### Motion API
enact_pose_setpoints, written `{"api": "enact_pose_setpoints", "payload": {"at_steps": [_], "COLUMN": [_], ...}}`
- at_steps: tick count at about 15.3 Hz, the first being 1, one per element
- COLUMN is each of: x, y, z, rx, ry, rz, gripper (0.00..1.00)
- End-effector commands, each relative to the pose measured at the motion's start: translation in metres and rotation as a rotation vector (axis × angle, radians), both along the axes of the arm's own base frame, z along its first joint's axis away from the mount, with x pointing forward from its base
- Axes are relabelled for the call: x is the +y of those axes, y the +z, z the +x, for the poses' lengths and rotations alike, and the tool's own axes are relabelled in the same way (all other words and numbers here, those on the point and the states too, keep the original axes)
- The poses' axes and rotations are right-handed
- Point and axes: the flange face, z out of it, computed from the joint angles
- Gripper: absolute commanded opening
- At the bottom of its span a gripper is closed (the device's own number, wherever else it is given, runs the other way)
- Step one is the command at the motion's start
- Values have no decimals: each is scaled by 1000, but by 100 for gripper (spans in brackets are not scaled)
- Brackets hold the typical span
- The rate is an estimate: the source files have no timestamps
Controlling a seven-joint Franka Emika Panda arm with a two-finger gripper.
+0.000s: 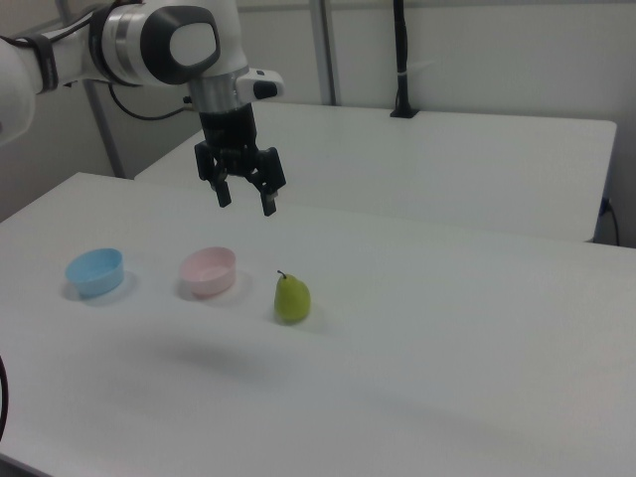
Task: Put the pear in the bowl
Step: 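Move the open gripper over the green pear and lower it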
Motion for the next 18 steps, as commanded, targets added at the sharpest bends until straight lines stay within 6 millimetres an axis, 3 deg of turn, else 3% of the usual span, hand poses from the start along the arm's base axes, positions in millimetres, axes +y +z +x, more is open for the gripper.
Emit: {"api": "enact_pose_setpoints", "payload": {"at_steps": [1,7,15,18], "x": [-7,-9,-17,-8], "y": [1,-2,-80,-126], "z": [-5,-1,42,60], "rx": [3,-1,46,62], "ry": [-27,4,118,146], "rz": [42,41,0,-22], "gripper": [100,100,100,100]}}
